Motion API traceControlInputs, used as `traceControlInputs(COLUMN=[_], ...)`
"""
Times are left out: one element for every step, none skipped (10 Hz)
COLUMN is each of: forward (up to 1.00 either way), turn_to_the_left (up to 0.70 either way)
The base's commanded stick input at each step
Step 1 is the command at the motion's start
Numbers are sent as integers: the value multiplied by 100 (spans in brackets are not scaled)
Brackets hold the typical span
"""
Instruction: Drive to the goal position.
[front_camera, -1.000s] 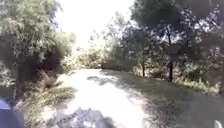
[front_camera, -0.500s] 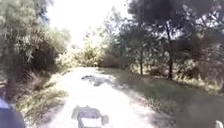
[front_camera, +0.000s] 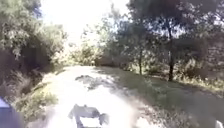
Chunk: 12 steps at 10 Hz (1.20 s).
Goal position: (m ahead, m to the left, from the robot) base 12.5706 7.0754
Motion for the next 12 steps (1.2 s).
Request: traceControlInputs(forward=[70,70,70,70,70,70,70,70,70,70,70,70], turn_to_the_left=[27,27,27,27,27,27,27,27,27,21,6,0])
